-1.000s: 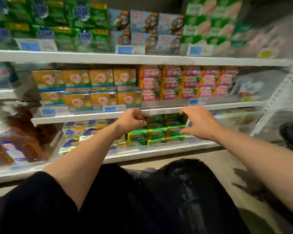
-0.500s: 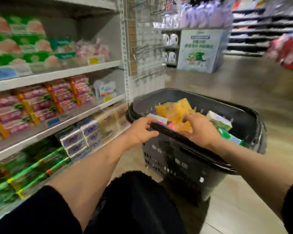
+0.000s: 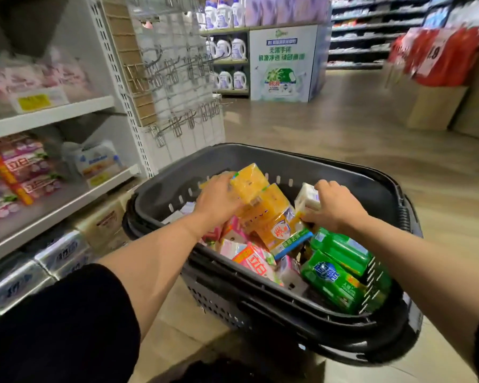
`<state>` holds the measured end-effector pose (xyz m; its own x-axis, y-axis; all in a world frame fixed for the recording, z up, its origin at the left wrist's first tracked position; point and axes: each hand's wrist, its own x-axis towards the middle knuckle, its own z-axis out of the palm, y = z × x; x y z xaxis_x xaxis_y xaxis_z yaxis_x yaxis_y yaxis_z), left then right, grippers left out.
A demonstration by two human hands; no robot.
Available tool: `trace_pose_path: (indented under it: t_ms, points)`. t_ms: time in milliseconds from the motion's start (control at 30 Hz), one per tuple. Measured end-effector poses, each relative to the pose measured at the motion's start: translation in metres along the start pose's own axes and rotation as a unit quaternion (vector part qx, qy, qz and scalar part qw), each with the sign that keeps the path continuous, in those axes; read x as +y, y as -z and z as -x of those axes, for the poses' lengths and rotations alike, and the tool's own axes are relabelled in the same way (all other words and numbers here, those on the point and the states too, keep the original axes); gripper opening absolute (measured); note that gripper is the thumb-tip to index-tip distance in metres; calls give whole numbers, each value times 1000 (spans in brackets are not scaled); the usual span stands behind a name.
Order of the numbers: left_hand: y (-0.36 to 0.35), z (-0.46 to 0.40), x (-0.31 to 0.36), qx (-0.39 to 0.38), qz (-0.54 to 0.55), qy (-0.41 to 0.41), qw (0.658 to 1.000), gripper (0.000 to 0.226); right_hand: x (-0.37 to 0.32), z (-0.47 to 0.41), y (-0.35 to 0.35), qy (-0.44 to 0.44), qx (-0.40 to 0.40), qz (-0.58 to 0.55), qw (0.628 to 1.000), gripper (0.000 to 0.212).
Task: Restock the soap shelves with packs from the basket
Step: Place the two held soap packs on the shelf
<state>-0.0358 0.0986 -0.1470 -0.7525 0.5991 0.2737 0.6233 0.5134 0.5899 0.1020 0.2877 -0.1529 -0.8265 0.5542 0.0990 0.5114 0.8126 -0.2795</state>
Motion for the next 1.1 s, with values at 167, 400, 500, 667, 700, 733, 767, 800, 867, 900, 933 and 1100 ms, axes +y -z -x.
trace_pose_path:
  t_ms: [167,400,500,667,700,733,767,800,867,900,933,1100]
  points:
    - [-38,-46,-13,-18,-29,23,999,101,15,-37,-15,-83,-21,-20,996,75]
    - [-67,-59,-33,58,-131,-58,988,104,34,-57,-35,-229,-26,-181,956,102]
    - [-67,-60,-36,68,-123,-54,989,103,35,-57,-38,-223,-47,-174,958,109]
    - [-65,-61,-33,49,-106,-17,993,94,45,-56,-31,-205,-88,-122,967,119]
    - [-64,-62,-33,46,-110,-14,993,95,46,-55,-29,-207,-85,-113,968,116]
    - [-64,-62,-33,44,-116,-10,992,96,45,-54,-29,-198,-80,-82,974,112]
    - [-64,-62,-32,43,-122,-5,992,97,43,-52,-29,-171,-69,-24,983,109]
    - [-64,-62,-31,42,-128,1,991,96,39,-52,-29,-123,-47,39,991,107]
    - [-65,-62,-30,44,-131,9,990,95,28,-58,-31,-7,-3,96,995,100]
    - [-65,-61,-29,44,-132,11,990,95,23,-63,-30,28,-12,94,995,95]
    - [-65,-61,-30,43,-134,13,990,95,20,-70,-30,44,-37,90,994,92]
    - [-67,-61,-33,56,-131,9,990,94,32,-84,-32,31,-102,19,994,88]
